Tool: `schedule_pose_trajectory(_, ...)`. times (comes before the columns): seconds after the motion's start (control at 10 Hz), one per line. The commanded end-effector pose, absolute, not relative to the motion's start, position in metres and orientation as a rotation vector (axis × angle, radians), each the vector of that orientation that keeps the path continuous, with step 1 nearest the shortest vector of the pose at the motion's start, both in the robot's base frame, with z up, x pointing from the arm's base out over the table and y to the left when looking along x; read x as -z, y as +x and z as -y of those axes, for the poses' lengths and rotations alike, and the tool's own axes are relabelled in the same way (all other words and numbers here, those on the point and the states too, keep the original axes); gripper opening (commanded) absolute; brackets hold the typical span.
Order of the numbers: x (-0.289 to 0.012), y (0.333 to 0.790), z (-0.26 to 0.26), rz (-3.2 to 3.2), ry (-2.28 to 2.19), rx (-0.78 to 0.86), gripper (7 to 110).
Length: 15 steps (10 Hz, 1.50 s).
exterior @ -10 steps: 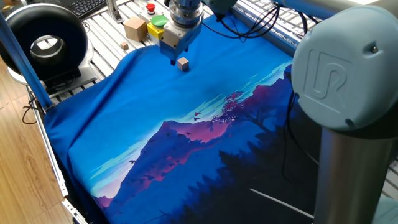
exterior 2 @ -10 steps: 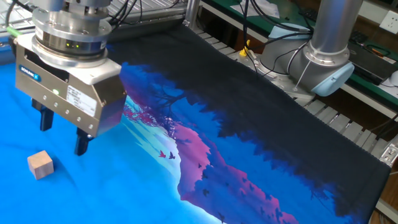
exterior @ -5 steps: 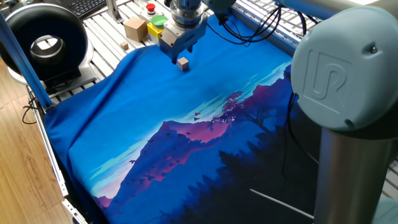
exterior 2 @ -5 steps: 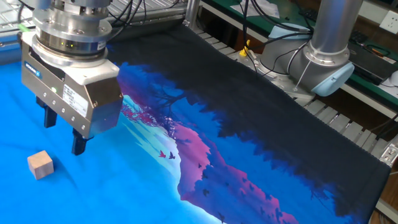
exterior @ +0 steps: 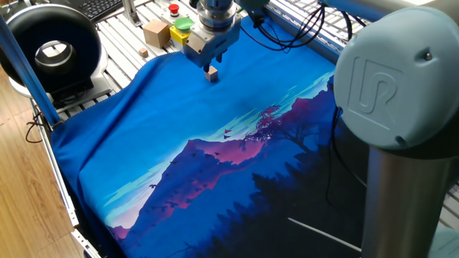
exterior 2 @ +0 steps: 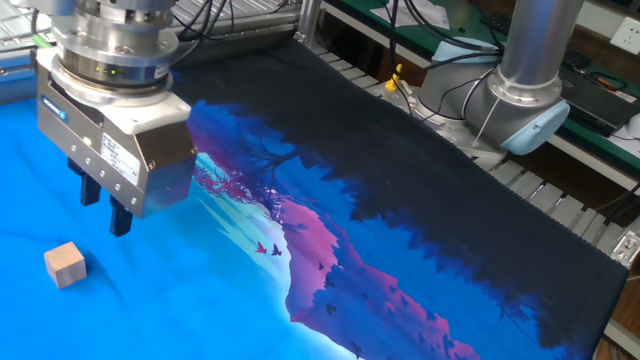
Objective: Hold a small block with the gripper and sweep it from left to right on the table
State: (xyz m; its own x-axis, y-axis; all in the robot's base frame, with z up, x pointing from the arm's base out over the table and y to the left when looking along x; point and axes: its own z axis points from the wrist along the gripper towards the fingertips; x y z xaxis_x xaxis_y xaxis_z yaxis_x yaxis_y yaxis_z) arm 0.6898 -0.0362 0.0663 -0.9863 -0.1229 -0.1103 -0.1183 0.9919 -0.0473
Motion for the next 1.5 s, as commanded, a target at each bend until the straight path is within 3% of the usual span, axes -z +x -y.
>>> schedule_pose_trajectory(0.0,-0.068,0.702,0.046,-3.020,-0.225,0.044,44)
schedule_pose_trajectory(0.1,-0.067,0.707,0.052,-3.017,-0.239,0.043,66)
schedule_pose_trajectory(1.4,-0.032,0.733,0.051,-2.989,-0.218,0.033,66)
